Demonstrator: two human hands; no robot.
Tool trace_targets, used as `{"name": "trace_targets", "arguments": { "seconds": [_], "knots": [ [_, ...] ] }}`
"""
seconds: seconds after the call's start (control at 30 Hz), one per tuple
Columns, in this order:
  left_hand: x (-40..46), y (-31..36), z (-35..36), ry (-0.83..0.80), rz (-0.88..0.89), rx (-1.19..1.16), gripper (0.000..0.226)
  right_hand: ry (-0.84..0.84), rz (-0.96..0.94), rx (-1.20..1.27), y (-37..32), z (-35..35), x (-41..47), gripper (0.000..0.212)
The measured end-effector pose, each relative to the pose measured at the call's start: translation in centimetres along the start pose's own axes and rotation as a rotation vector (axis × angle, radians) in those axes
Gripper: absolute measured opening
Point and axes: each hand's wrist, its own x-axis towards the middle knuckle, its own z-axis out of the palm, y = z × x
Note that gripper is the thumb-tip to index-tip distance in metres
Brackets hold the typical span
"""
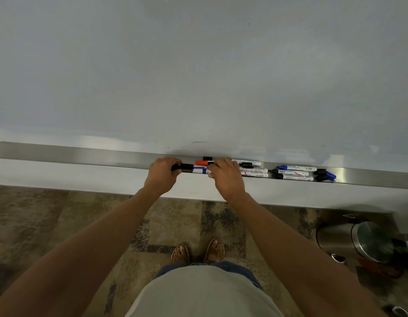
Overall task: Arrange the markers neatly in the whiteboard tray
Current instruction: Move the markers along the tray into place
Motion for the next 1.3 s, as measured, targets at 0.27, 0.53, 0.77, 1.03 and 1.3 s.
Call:
{"name": "trace_targets", "arguments": {
  "seconds": [0.27,0.53,0.77,1.03,1.3],
  "knots": [
    [0.1,-0.5,-0.5,-0.030,0.003,-0.051,0.025,0.083,-0.063,0.067,-0.6,0.3,-0.4,0.034],
    [0.5,-1.2,-1.5,-0.081,-0.018,-0.103,0.022,0.092,-0.127,0.094,-0.9,1.0,-0.5,0.036],
    [0.6,-1.5,-1.6,-0.086,0.006,-0.052,0.022,0.098,-0.171,0.085,-1.3,1.6,-0.6,0.045],
    [0.0,0.1,-0.6,-0.012,0.131,-0.096,0.023,0.008,-0.212,0.121,-1.5,2.3,-1.3,0.057],
    [0.0,2.6,1.0,-0.030,0.221,-0.201,0.017,0.238,0.080,0.015,2.1,0.5,-3.8,0.039]
  ]
}}
